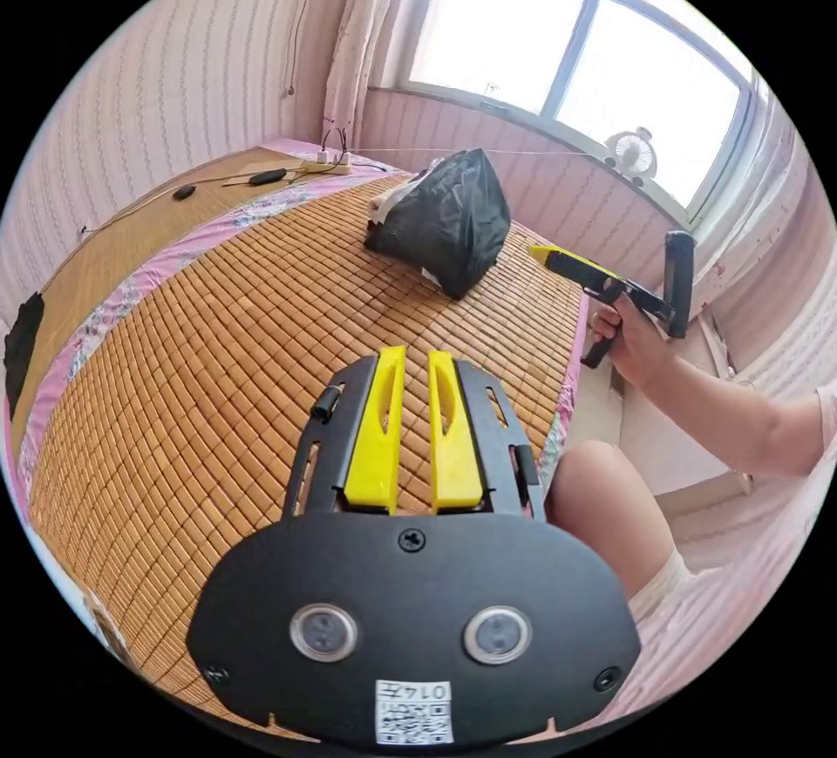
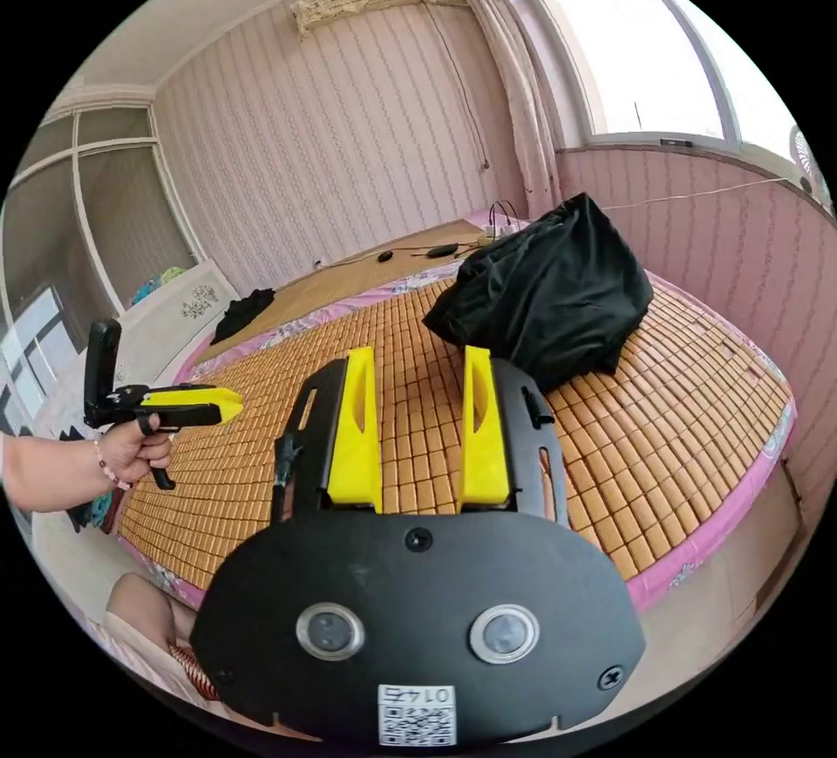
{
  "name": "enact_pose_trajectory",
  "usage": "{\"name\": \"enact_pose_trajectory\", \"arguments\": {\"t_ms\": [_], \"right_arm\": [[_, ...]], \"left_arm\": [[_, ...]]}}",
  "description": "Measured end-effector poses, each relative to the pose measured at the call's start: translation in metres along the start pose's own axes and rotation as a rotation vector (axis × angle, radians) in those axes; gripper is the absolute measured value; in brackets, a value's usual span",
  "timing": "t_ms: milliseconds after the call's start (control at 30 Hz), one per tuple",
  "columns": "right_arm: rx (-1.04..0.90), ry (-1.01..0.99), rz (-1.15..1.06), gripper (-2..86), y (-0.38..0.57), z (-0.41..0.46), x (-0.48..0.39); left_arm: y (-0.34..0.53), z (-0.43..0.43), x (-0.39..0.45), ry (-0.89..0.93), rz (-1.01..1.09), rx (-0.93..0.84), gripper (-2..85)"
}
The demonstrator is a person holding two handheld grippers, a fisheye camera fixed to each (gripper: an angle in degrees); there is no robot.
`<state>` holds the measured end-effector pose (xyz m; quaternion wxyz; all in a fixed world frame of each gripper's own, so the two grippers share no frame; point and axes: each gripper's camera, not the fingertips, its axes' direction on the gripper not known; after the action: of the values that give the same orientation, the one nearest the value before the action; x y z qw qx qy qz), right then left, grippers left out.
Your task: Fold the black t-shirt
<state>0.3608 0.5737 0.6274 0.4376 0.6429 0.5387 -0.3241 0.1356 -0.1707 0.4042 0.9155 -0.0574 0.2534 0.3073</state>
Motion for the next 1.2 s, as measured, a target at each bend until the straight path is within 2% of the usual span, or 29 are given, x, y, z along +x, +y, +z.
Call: {"name": "enact_pose_trajectory", "arguments": {"t_ms": [133,233,300,367,433,467,633,700,733,767,900,1067,1200], "right_arm": [[-0.015,-0.052,0.170,14.9,-0.026,0.031,0.042],[-0.012,0.014,0.231,14.7,-0.040,0.049,0.069],[-0.057,0.035,0.290,12.6,-0.045,0.063,0.094],[-0.176,-0.094,0.393,2.8,-0.048,0.068,0.132],[-0.074,-0.209,0.339,1.8,-0.042,0.044,0.146],[0.008,-0.192,0.311,1.4,-0.032,0.024,0.152],[0.157,-0.180,0.269,0.5,0.002,-0.049,0.173],[0.184,-0.169,0.252,0.4,0.013,-0.079,0.178],[0.199,-0.162,0.244,0.3,0.020,-0.099,0.181],[0.212,-0.164,0.233,0.3,0.026,-0.119,0.183],[0.253,-0.173,0.172,0.2,0.039,-0.182,0.188],[0.329,-0.242,0.120,0.2,0.043,-0.276,0.187],[0.379,-0.285,0.067,0.2,0.038,-0.327,0.173]], "left_arm": [[-0.070,0.044,0.005,0.009,0.046,-0.044,6.8],[-0.109,0.077,0.013,-0.020,0.094,-0.059,7.9],[-0.130,0.101,0.017,-0.058,0.097,-0.122,8.9],[-0.151,0.129,0.023,-0.058,0.079,-0.193,10.0],[-0.160,0.142,0.027,-0.026,0.061,-0.192,10.9],[-0.163,0.148,0.029,-0.025,0.053,-0.175,11.7],[-0.174,0.174,0.028,-0.050,0.023,-0.185,12.8],[-0.175,0.181,0.033,-0.060,0.053,-0.203,9.6],[-0.172,0.182,0.037,-0.067,0.089,-0.203,4.5],[-0.168,0.180,0.041,-0.064,0.120,-0.204,1.6],[-0.143,0.142,0.048,0.001,0.140,-0.114,-0.2],[-0.084,0.046,0.063,0.108,0.207,0.020,-0.7],[-0.016,-0.041,0.060,0.195,0.132,0.140,-0.8]]}}
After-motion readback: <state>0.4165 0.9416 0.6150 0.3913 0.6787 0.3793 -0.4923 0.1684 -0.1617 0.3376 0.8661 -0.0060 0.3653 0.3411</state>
